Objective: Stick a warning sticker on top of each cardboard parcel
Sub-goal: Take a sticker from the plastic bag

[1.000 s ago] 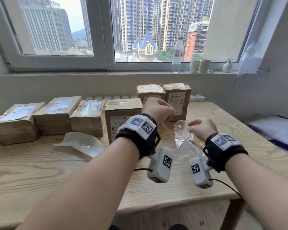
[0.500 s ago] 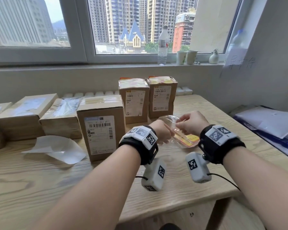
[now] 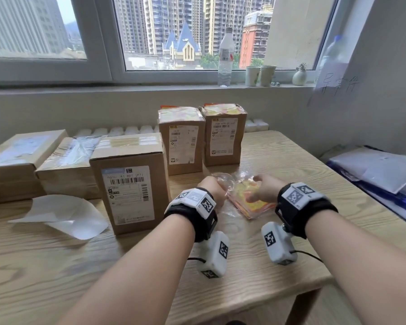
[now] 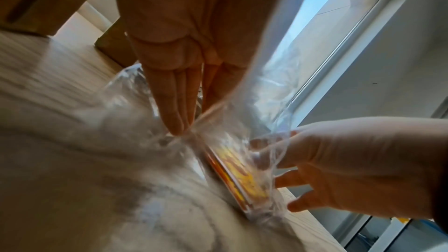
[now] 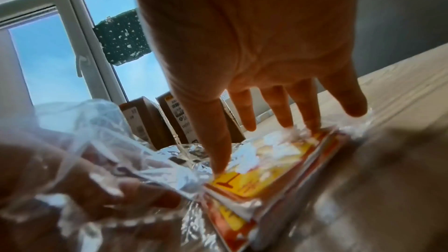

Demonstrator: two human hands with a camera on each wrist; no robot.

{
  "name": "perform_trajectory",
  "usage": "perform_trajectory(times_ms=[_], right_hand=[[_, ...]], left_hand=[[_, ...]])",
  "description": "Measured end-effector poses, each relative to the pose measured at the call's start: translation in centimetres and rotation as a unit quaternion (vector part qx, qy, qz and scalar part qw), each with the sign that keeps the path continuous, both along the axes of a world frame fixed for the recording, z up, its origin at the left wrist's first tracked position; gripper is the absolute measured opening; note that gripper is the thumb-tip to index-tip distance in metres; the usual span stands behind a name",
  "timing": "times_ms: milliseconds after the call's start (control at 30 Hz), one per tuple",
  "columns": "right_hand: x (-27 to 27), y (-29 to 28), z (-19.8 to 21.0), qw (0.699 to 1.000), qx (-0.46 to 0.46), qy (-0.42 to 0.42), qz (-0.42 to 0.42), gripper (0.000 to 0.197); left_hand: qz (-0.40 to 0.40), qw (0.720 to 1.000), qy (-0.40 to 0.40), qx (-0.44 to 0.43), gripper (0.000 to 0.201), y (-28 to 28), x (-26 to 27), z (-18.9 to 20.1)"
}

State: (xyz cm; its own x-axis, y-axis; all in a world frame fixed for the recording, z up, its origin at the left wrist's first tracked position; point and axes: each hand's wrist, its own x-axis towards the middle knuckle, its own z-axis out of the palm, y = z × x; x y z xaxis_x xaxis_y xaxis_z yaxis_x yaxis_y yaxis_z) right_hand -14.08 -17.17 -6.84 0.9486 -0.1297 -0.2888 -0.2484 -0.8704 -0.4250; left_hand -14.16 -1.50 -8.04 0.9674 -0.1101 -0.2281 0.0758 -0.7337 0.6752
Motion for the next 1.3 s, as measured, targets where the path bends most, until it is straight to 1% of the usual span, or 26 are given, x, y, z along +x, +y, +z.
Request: perform_trajectory(times_ms=[33,100,133,233,300,367,467,533,600,667,700,800,867,933,1000,1133,1200,1300], right_hand=[[0.1,0.2,-0.2,1.0,-0.009,0.009,0.005,0.08],[0.5,0.5,-0.4,0.999,-0.028,0.017,0.013,0.083],[0.7,0.6,-0.4,0.999,-0.041,0.019,0.019,0.08],[1.2,0.8,-0.5,0.997,-0.066,0.021,0.032,0.062],[1.4,0.7,-0.4,0.998,-0.054,0.019,0.029,0.05],[1.5,0.7,-0.3,0.999,-0.025,0.018,0.019,0.041],[1.8,0.8,-0.6,1.0,-0.001,0.01,0.011,0.037],[2.0,0.8,-1.0,1.0,-0.01,0.005,0.008,0.035],[2.2,0.8,-1.4,1.0,-0.025,-0.003,-0.002,0.031],[2.2,0.6,-1.6,0.999,-0.033,-0.013,-0.015,0.027],[2.2,0.6,-1.7,0.999,-0.035,-0.016,-0.022,0.026],[2.4,0.4,-2.0,0.998,-0.041,-0.026,-0.033,0.019],[2.4,0.3,-2.1,0.997,-0.056,-0.042,-0.04,0.014],[2.2,0.2,-2.0,0.994,-0.077,-0.061,-0.045,0.014],[1.9,0.0,-1.8,0.992,-0.092,-0.075,-0.047,0.013],[1.2,-0.3,-1.7,0.987,-0.121,-0.09,-0.054,0.01],[0.8,-0.3,-1.6,0.986,-0.129,-0.096,-0.052,0.009],[0.1,-0.3,-1.2,0.984,-0.137,-0.099,-0.051,0.008]], left_hand=[[-0.003,1.0,0.005,0.009,0.029,0.1,0.2,-0.3],[0.0,1.0,0.012,0.017,0.032,0.1,0.8,-0.7],[0.003,1.0,0.011,0.019,0.032,0.1,1.1,-0.9],[0.039,0.999,-0.001,0.01,0.026,0.3,1.8,-1.2],[0.071,0.997,-0.008,0.0,0.016,0.4,2.3,-1.4],[0.09,0.996,-0.003,-0.002,0.014,0.5,2.5,-1.6],[0.11,0.994,-0.002,0.014,0.017,0.5,2.6,-1.9],[0.11,0.994,0.001,0.015,0.02,0.5,2.7,-2.1],[0.105,0.994,-0.004,0.019,0.015,0.6,2.7,-2.1],[0.106,0.994,-0.02,0.031,0.006,0.8,2.7,-1.9],[0.109,0.993,-0.03,0.042,0.007,0.9,2.7,-1.7],[0.128,0.989,-0.049,0.054,0.02,1.4,2.6,-1.2],[0.128,0.99,-0.05,0.031,0.018,1.6,2.5,-0.7],[0.13,0.99,-0.057,0.014,0.016,1.6,2.3,-0.1],[0.131,0.987,-0.093,0.003,0.02,1.7,2.1,0.6],[0.136,0.979,-0.149,0.008,0.016,2.0,1.1,1.8],[0.131,0.98,-0.148,0.01,0.015,2.1,0.6,1.9],[0.129,0.979,-0.157,0.036,0.01,2.4,-0.2,2.2]])
